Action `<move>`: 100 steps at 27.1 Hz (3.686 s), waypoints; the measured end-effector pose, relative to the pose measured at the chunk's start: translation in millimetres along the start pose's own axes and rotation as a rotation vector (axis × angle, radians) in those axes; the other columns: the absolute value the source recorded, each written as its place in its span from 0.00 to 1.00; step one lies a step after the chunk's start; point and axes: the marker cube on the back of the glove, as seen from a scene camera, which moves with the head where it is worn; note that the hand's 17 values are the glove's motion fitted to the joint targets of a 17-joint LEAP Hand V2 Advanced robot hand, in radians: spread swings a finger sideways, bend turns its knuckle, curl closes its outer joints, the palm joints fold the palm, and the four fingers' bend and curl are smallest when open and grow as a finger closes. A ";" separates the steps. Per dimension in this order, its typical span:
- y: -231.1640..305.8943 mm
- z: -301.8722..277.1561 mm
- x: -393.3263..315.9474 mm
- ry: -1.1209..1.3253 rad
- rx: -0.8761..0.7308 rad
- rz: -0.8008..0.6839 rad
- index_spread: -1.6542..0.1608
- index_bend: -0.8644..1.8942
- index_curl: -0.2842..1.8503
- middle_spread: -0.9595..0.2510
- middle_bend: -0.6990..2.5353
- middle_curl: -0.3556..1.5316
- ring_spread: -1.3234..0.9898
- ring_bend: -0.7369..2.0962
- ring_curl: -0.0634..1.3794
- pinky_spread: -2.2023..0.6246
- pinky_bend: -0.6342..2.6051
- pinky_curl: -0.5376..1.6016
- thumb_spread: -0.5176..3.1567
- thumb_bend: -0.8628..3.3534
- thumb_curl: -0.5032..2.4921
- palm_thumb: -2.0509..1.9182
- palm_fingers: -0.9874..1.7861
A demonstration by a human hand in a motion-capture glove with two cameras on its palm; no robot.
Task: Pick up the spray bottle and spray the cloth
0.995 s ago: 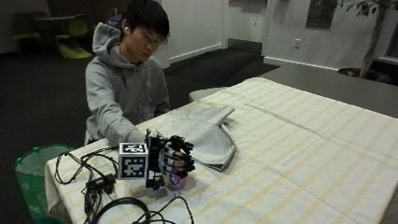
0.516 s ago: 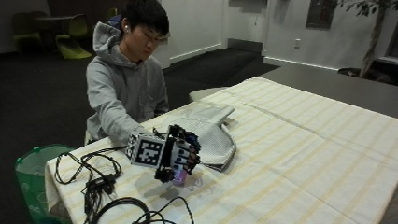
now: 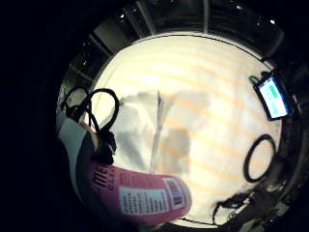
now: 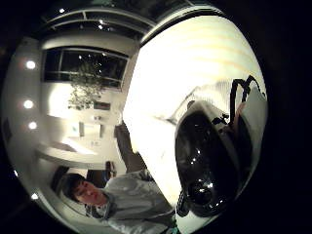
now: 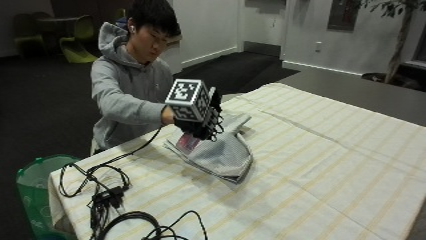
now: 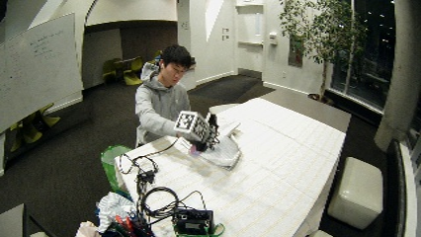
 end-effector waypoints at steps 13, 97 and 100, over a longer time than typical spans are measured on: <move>21.7 30.6 -77.3 0.370 -0.285 -0.041 0.85 0.50 0.37 0.72 0.40 0.45 0.52 0.49 0.36 0.72 0.32 0.44 0.20 0.20 0.40 0.76 0.86; 21.5 334.1 -378.8 -0.625 -0.319 -0.562 0.79 0.34 0.36 0.73 0.35 0.43 0.53 0.47 0.38 0.74 0.35 0.48 0.24 0.21 0.44 0.76 0.55; 34.9 321.4 -363.2 -0.562 -0.368 -0.582 0.77 0.32 0.33 0.76 0.32 0.42 0.54 0.45 0.37 0.77 0.37 0.49 0.27 0.20 0.43 0.76 0.45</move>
